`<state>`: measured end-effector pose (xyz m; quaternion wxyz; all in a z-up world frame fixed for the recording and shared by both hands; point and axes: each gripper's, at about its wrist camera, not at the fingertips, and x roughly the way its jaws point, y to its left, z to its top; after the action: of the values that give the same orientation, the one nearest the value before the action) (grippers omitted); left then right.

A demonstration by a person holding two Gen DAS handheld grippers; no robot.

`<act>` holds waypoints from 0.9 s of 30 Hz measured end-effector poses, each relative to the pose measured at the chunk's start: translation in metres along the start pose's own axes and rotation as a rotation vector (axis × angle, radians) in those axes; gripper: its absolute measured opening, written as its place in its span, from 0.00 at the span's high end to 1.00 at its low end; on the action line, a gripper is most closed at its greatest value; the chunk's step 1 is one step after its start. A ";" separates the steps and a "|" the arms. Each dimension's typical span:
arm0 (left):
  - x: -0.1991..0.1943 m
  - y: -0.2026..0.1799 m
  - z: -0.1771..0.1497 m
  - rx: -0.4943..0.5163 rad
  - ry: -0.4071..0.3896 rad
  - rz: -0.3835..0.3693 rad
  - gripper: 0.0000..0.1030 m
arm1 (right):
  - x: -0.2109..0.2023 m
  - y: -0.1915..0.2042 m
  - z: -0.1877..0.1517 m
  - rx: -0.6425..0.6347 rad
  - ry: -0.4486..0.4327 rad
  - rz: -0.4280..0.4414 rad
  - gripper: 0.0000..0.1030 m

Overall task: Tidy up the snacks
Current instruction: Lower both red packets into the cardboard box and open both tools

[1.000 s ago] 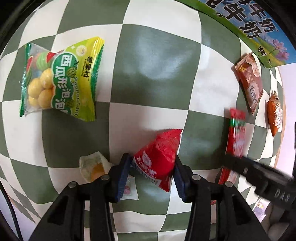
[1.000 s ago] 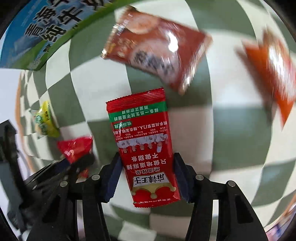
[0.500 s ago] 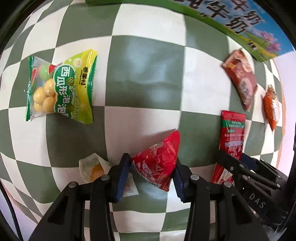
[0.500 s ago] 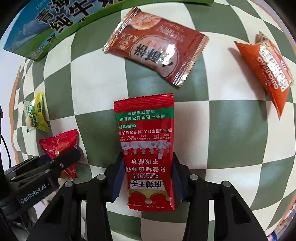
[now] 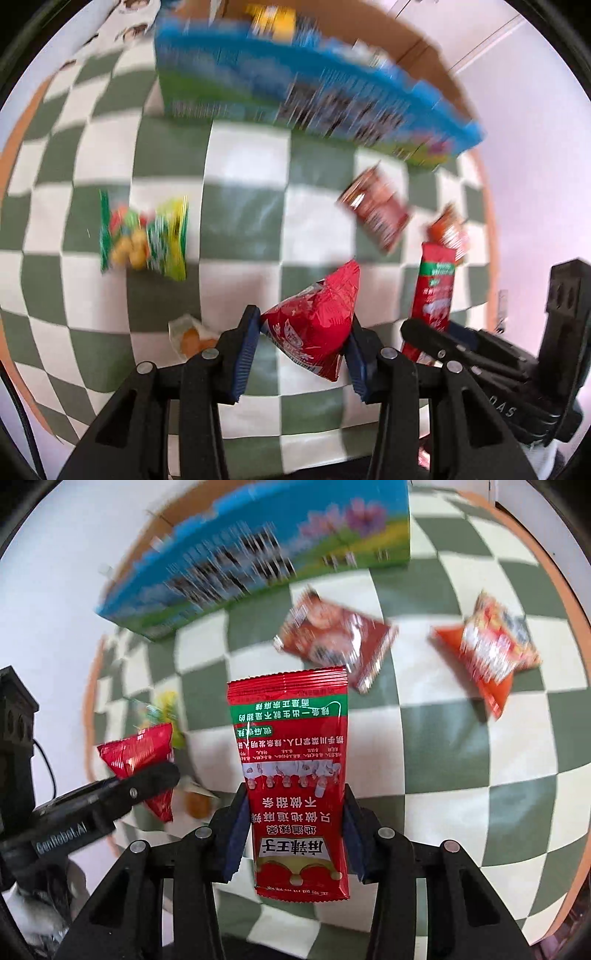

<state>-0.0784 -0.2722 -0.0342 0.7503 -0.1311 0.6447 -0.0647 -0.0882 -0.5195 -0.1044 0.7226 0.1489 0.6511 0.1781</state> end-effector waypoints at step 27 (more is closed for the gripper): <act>0.002 0.036 0.243 -0.084 0.017 0.181 0.59 | 0.001 0.080 0.303 -0.115 -0.122 -0.127 0.54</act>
<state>0.1584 -0.2107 -0.0132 0.7415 -0.1033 0.6623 0.0291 0.2080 -0.4429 -0.0376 0.7779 0.0763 0.6029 0.1599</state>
